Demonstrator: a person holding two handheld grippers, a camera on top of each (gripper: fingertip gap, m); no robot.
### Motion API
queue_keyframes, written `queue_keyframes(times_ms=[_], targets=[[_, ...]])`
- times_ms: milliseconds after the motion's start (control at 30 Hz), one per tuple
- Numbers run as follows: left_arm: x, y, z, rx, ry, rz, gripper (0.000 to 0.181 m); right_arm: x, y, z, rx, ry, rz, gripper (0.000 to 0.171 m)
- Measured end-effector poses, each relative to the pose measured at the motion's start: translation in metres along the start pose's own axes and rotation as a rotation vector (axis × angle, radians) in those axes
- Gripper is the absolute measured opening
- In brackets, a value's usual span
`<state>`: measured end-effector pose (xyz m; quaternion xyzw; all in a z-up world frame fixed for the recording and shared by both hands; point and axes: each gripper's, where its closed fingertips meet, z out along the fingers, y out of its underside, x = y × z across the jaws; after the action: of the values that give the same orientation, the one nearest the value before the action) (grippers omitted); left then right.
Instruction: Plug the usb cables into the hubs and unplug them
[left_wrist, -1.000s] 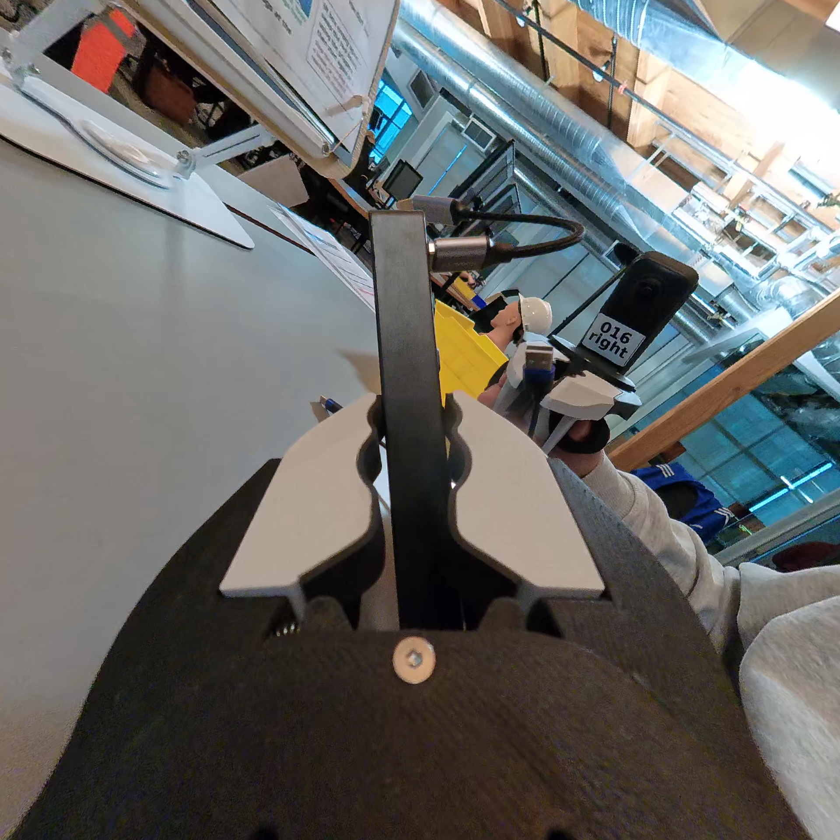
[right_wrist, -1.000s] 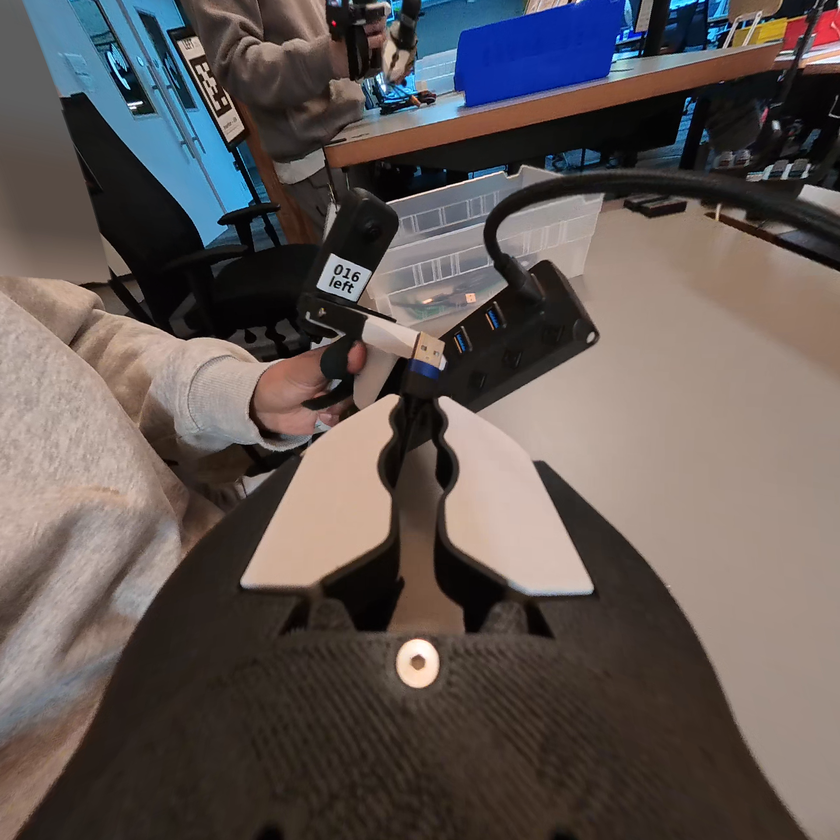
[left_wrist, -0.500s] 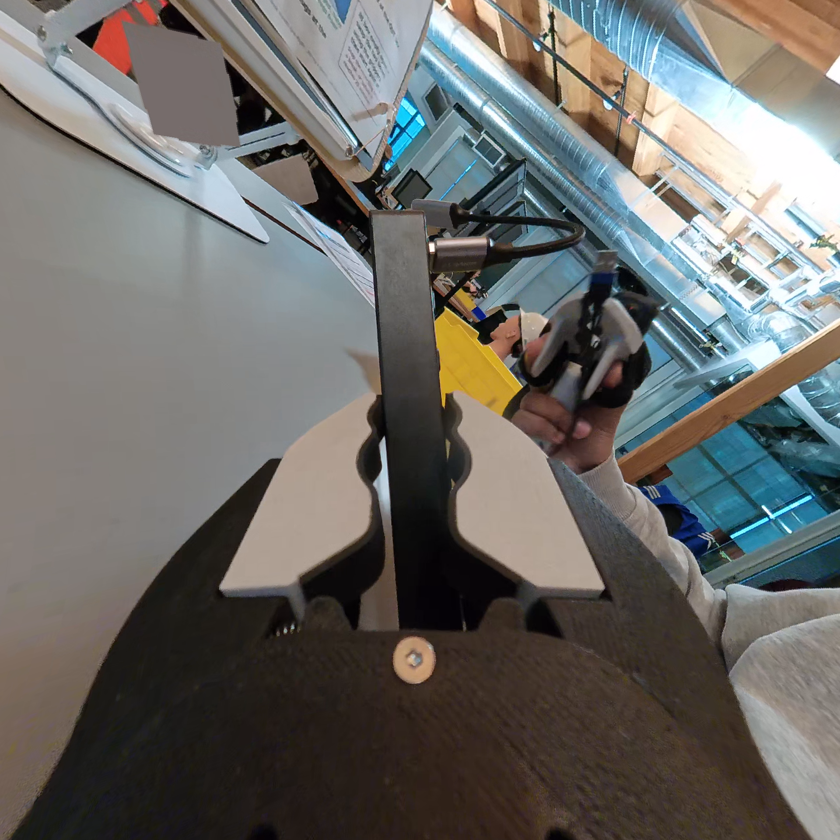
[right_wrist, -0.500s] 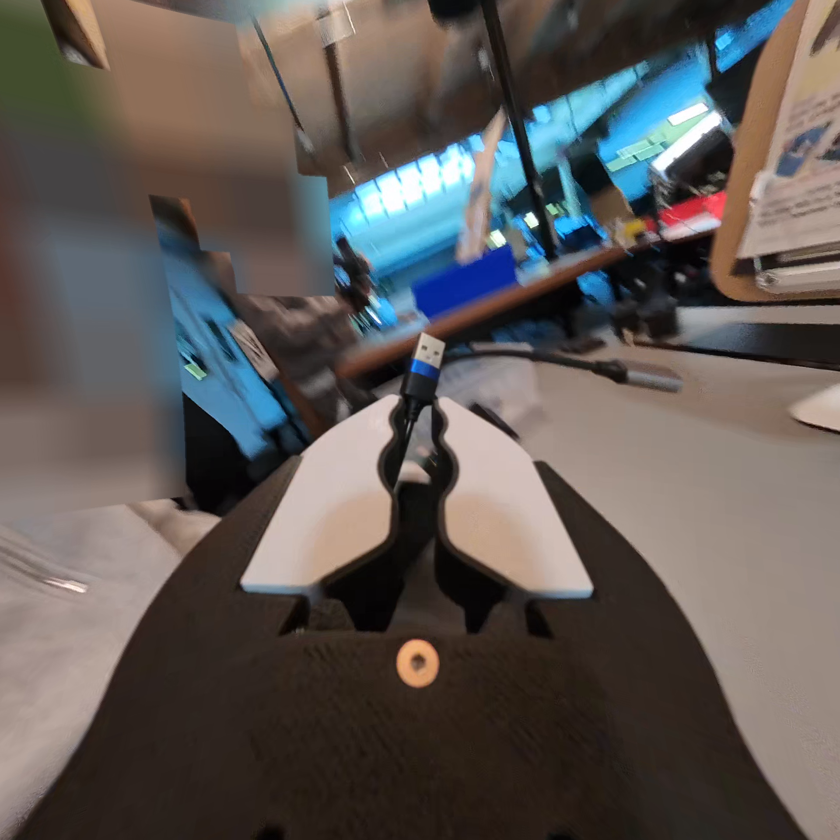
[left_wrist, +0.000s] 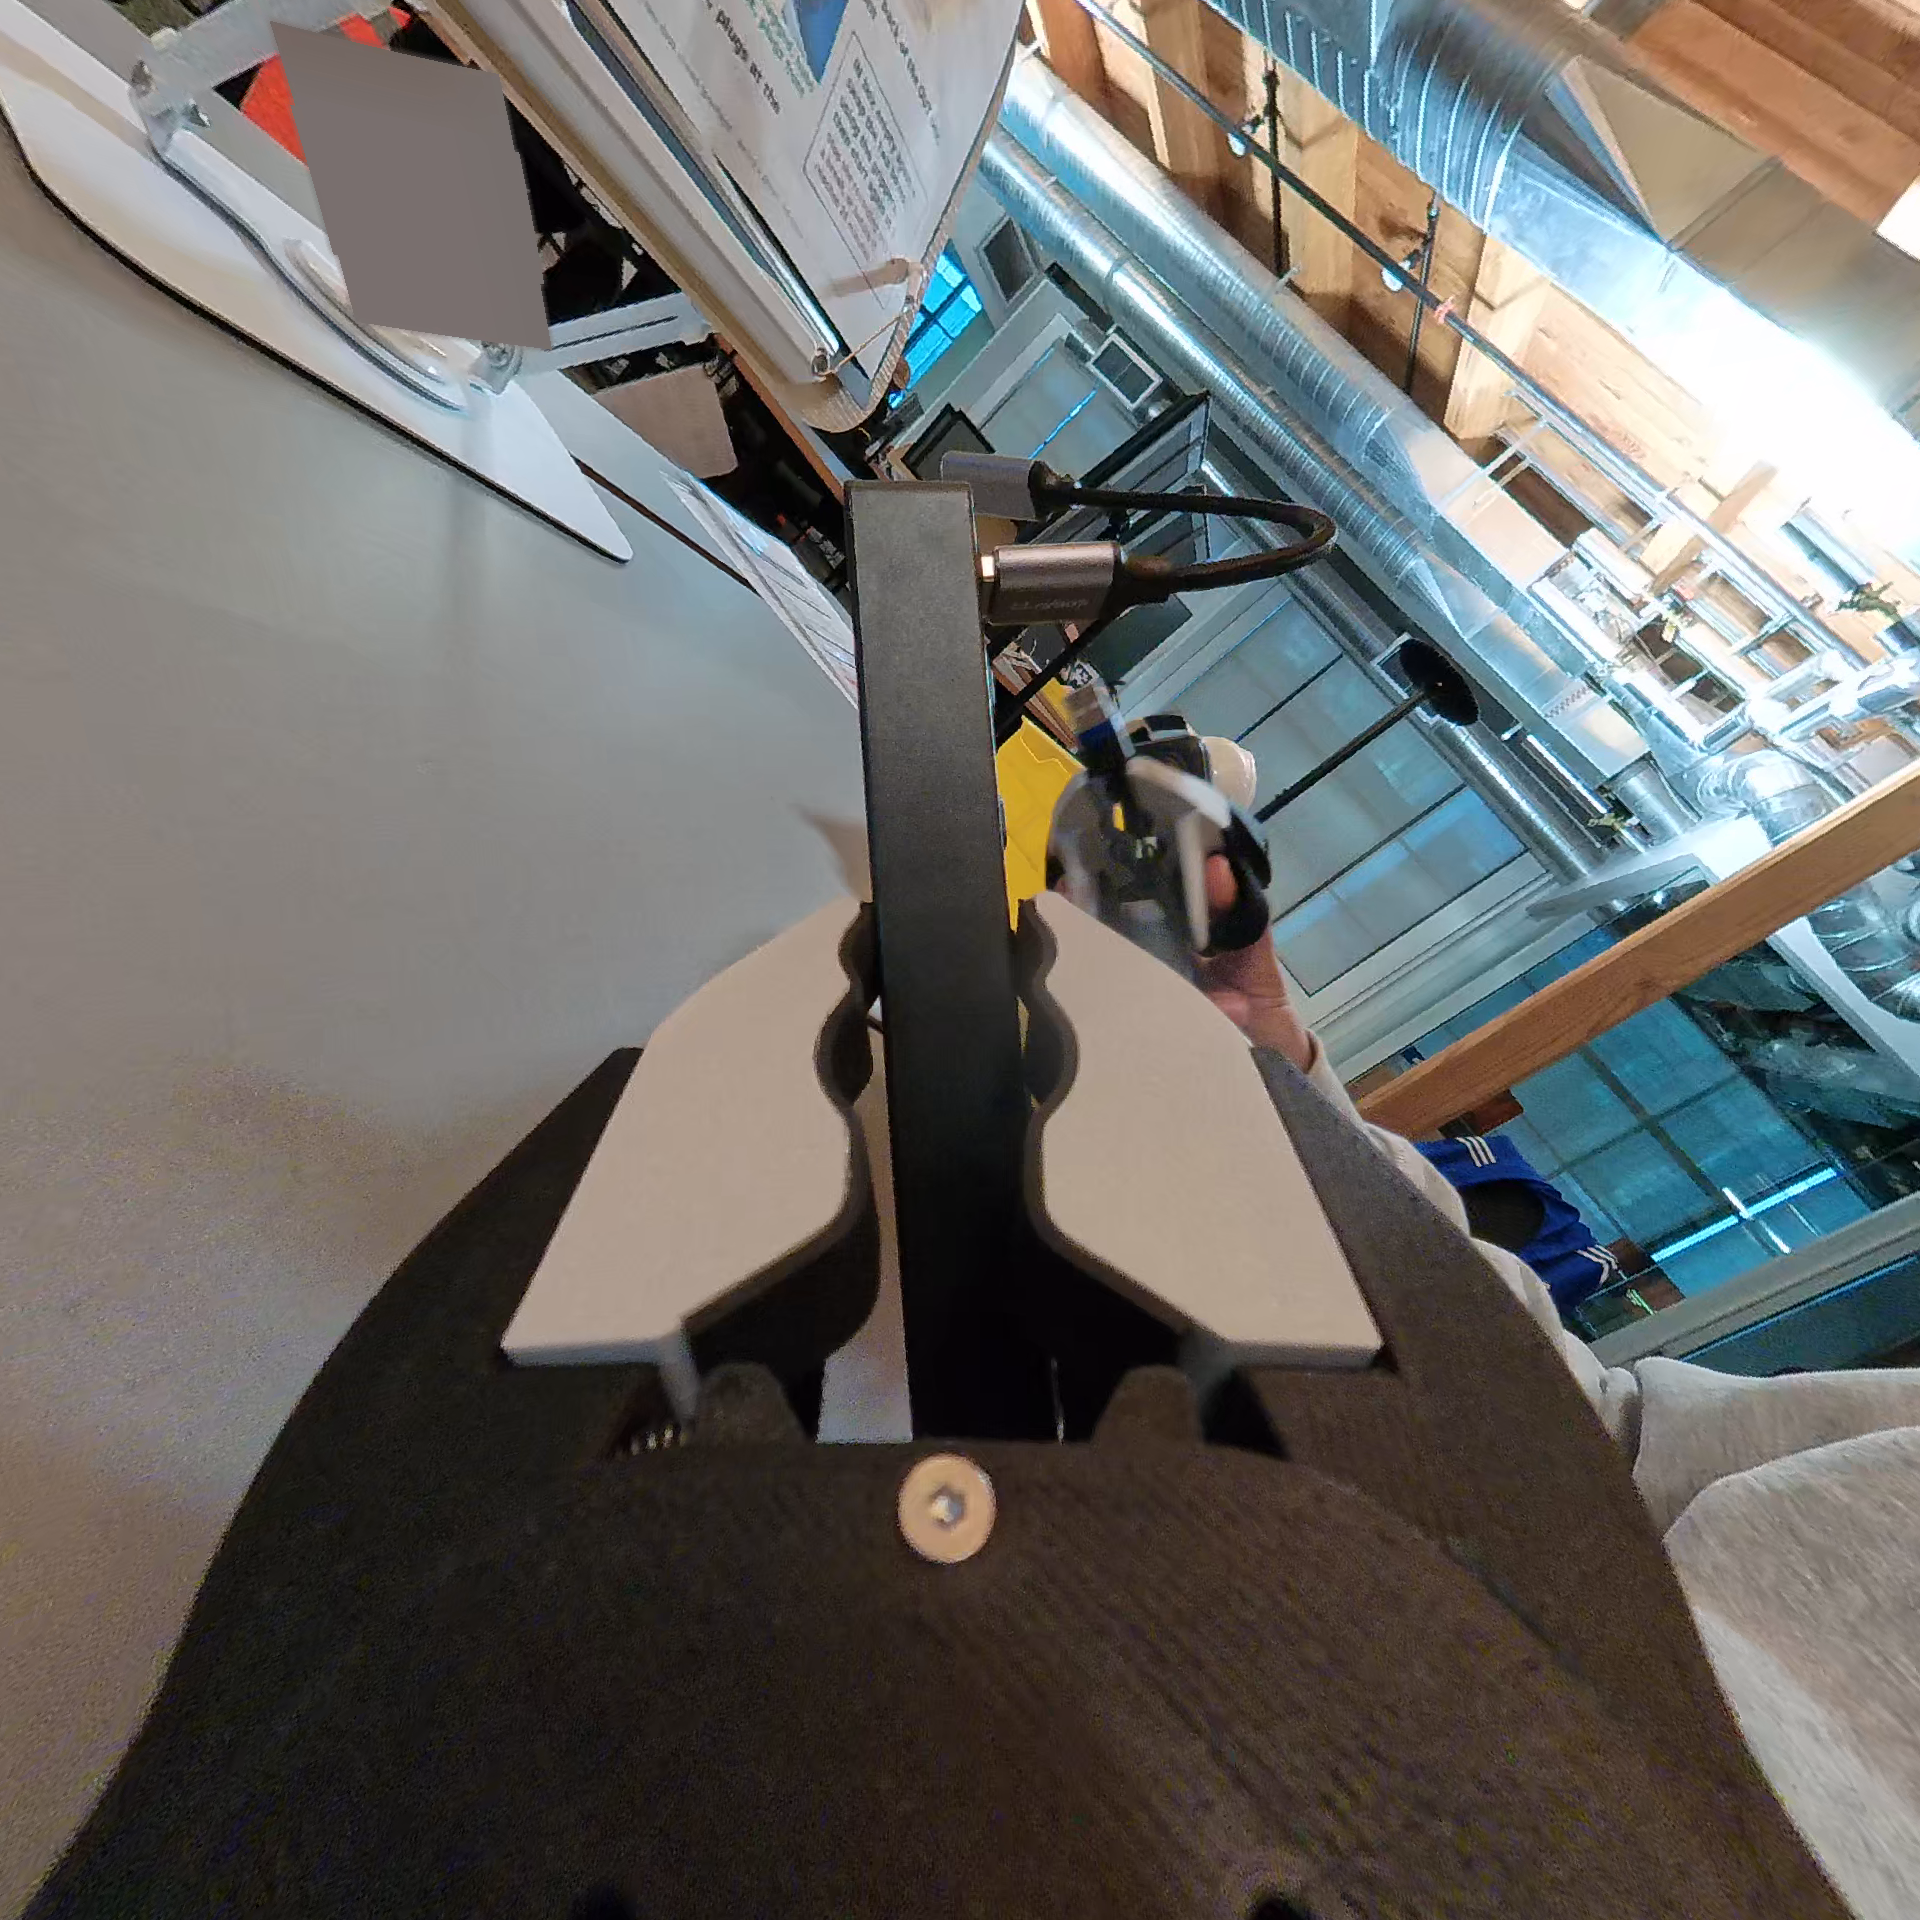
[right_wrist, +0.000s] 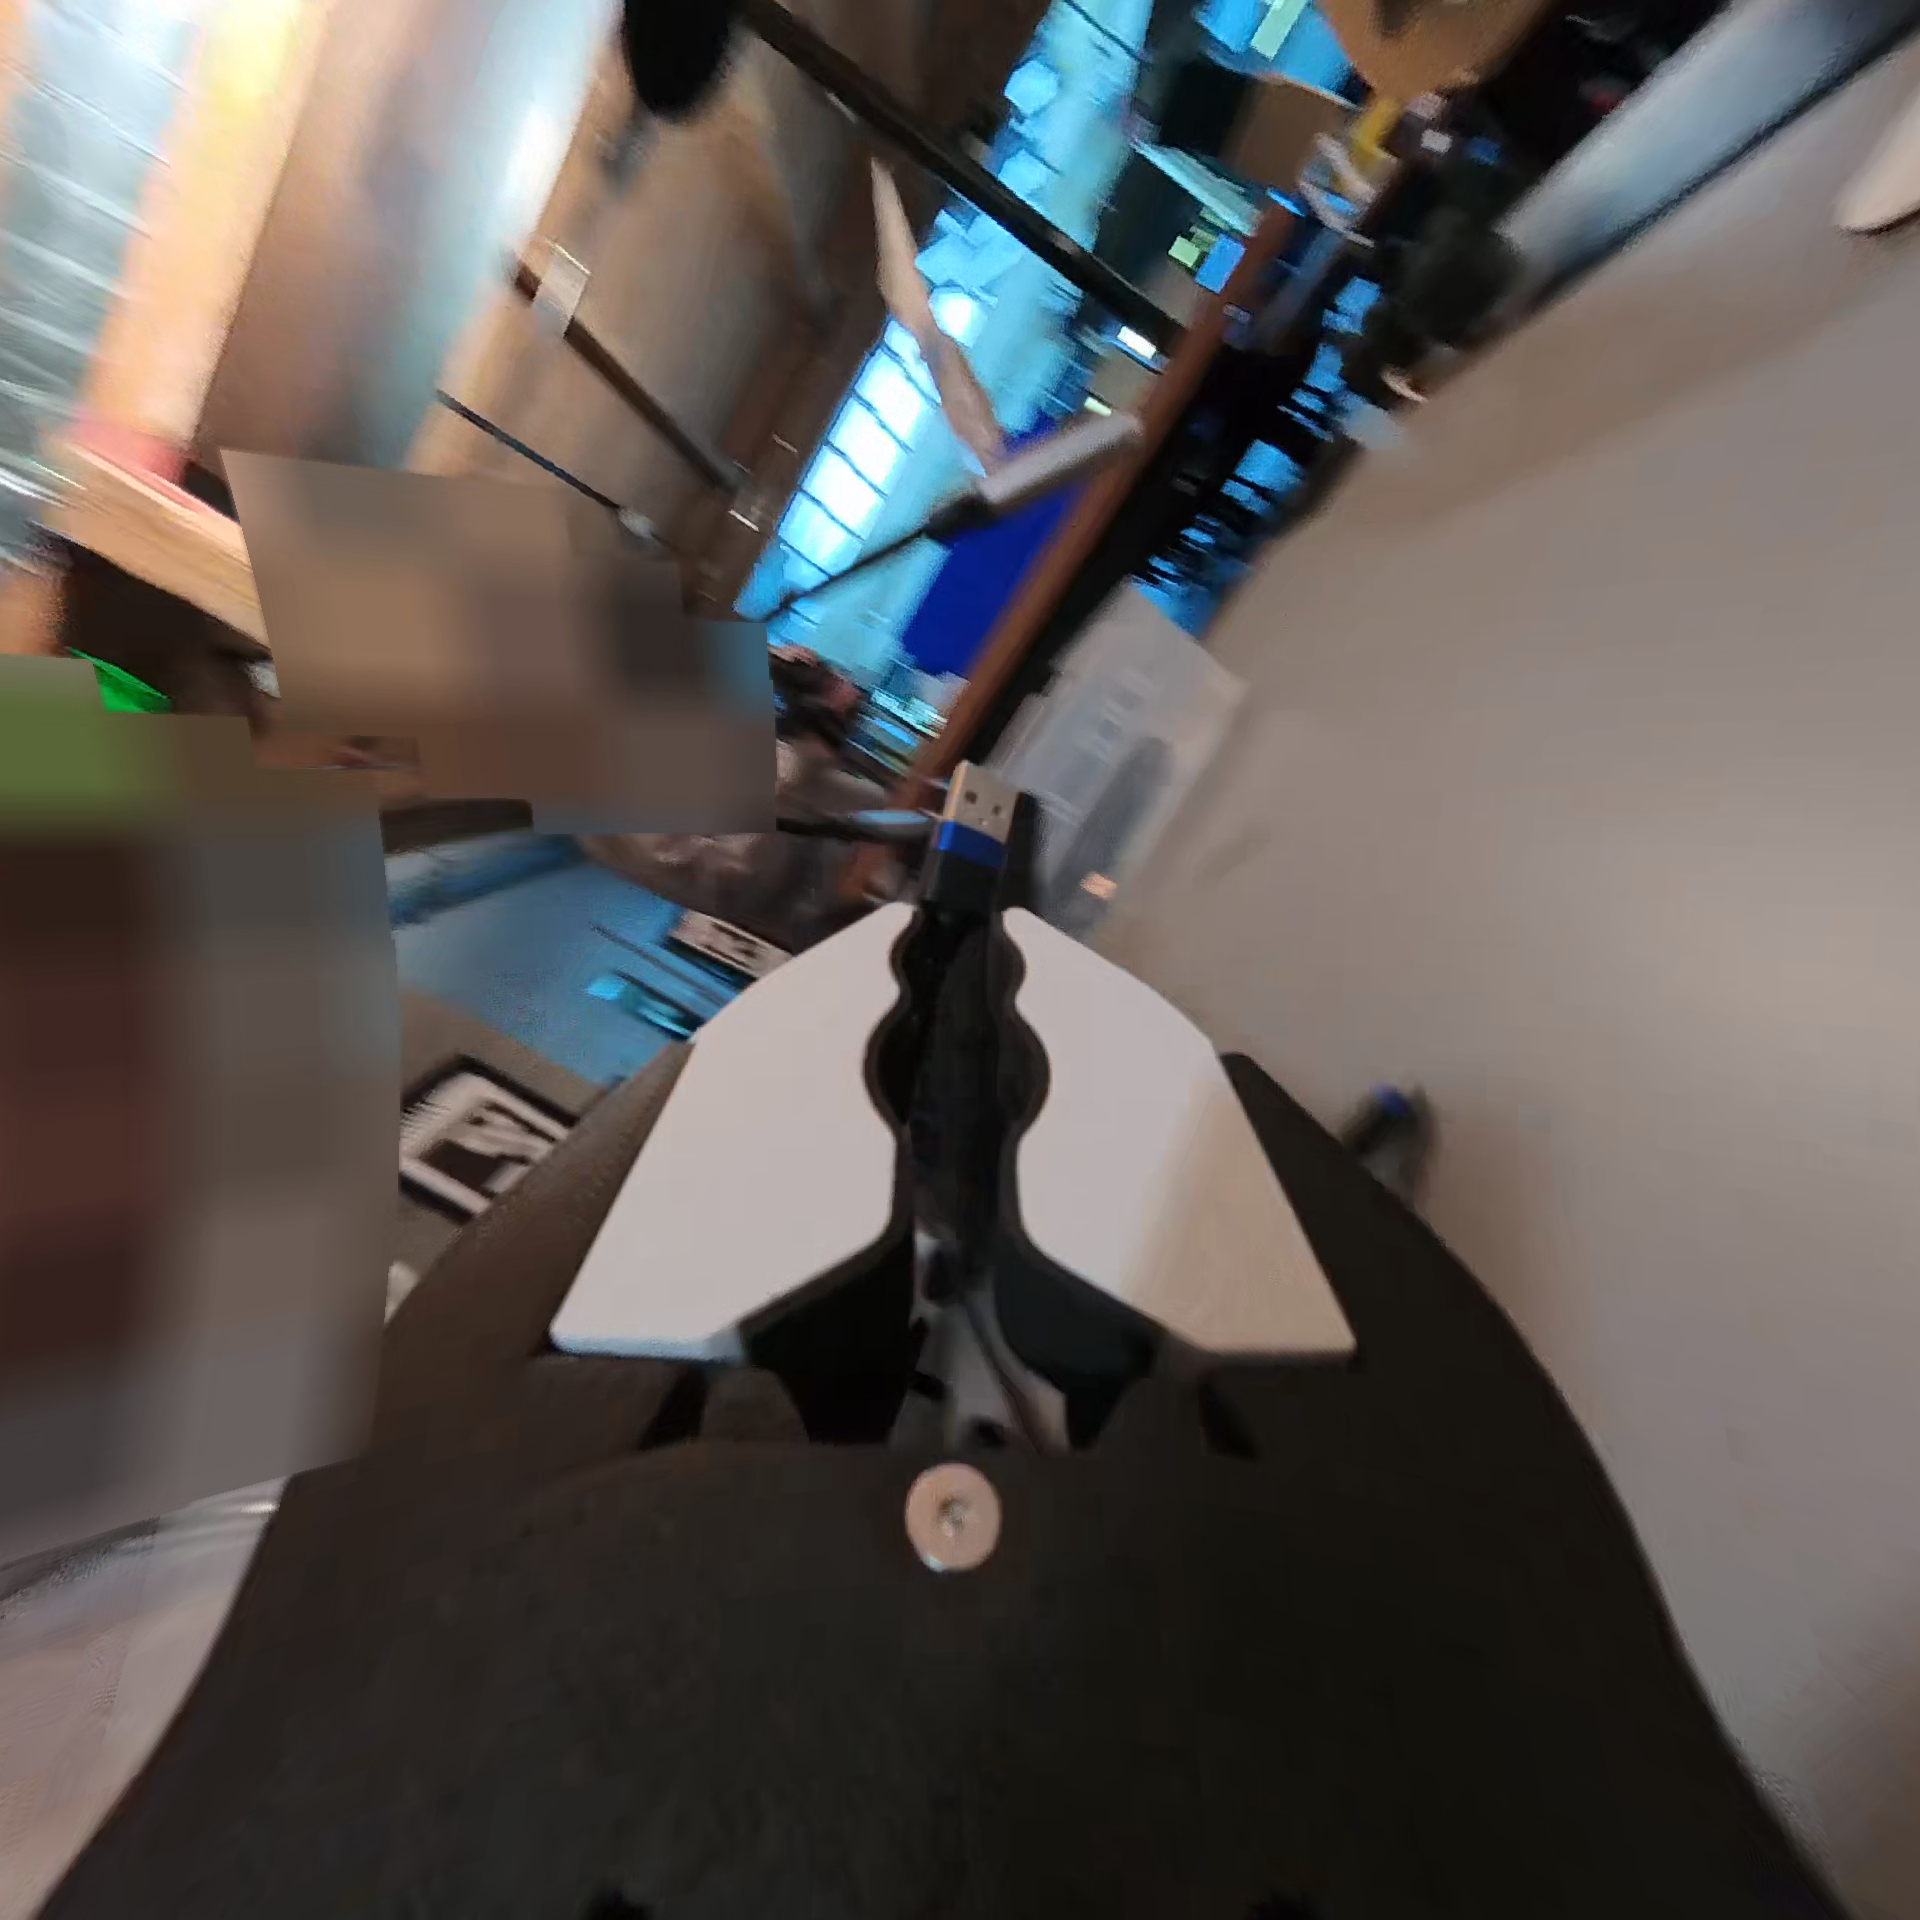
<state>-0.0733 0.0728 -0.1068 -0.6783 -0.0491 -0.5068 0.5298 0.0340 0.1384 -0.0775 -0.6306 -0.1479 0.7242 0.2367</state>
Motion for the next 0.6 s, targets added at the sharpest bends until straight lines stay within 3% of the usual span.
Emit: queue_keyframes(times_ms=[200,433,600], targets=[[-0.001,0.000,0.000,0.000,0.003,-0.014,0.026,0.064,0.016,-0.020,-0.267,0.556,-0.395,0.011],[-0.001,0.001,0.000,0.000,0.004,-0.021,0.026,0.110,0.015,-0.060,-0.413,0.900,-0.521,0.010],[-0.002,0.001,0.001,-0.001,0.005,-0.025,0.026,0.112,0.009,-0.067,-0.452,0.985,-0.624,0.017]])
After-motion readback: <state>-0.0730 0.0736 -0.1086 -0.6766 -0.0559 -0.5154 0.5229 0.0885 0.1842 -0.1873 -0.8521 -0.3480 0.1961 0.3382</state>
